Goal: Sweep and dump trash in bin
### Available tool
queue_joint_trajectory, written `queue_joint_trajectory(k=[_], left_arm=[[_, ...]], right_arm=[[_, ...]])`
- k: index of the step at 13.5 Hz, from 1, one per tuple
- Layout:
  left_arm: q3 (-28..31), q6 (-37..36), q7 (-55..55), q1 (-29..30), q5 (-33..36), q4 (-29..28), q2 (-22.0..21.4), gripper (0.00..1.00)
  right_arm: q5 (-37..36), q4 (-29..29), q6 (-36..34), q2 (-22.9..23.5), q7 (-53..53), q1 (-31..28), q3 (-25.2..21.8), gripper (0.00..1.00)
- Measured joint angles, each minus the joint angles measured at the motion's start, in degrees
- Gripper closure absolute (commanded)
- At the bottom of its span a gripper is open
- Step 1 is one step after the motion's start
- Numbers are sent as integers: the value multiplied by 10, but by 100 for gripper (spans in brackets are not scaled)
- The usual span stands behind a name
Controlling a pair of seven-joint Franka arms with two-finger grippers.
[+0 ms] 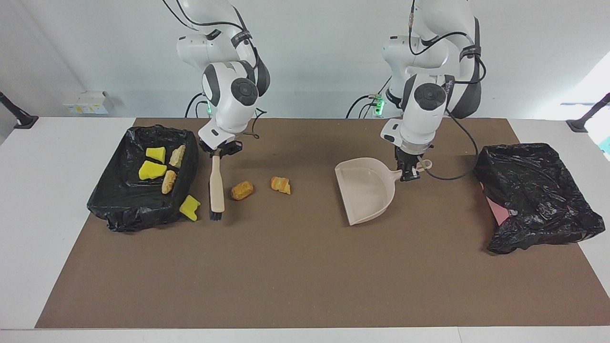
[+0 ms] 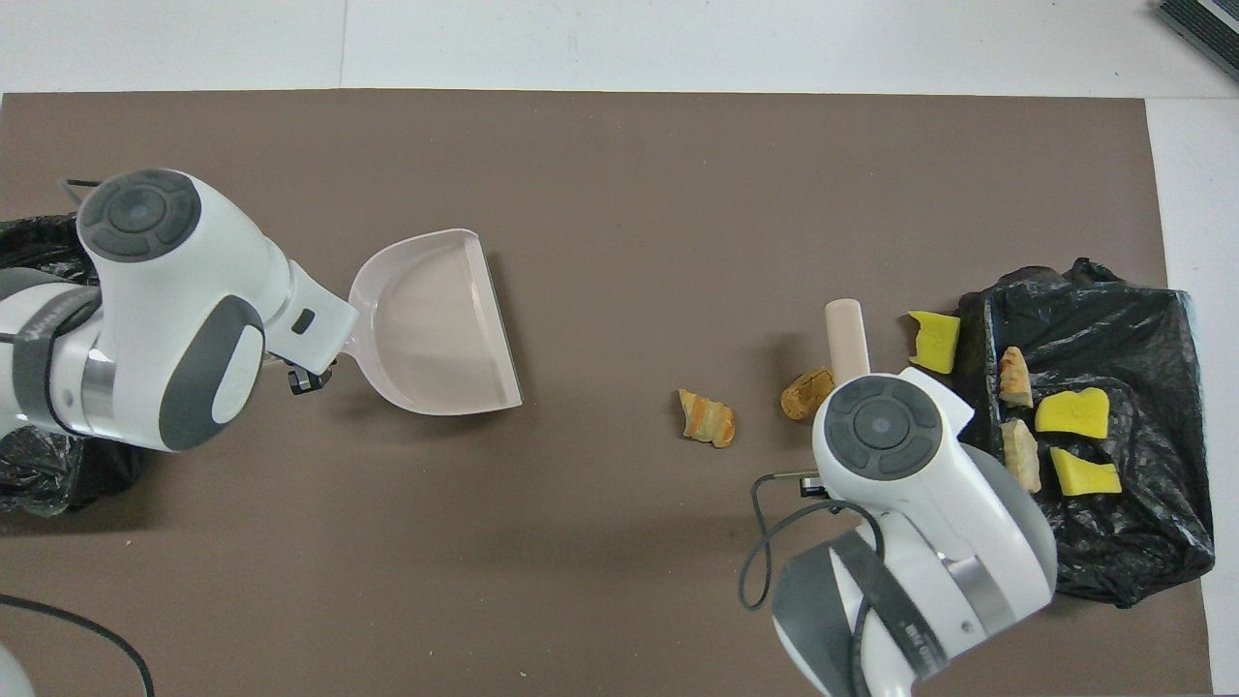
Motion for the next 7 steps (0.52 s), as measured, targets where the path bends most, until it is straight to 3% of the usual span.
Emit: queue_joint_trajectory(k=[3, 7], left_arm=[[0, 11, -44, -31, 0, -23, -7, 100], [-1, 17, -111, -63, 1, -34, -7, 100]], right_arm=[[-90, 6, 32, 24, 0, -20, 0, 100], [-113, 30, 50, 52, 0, -60, 0, 100]])
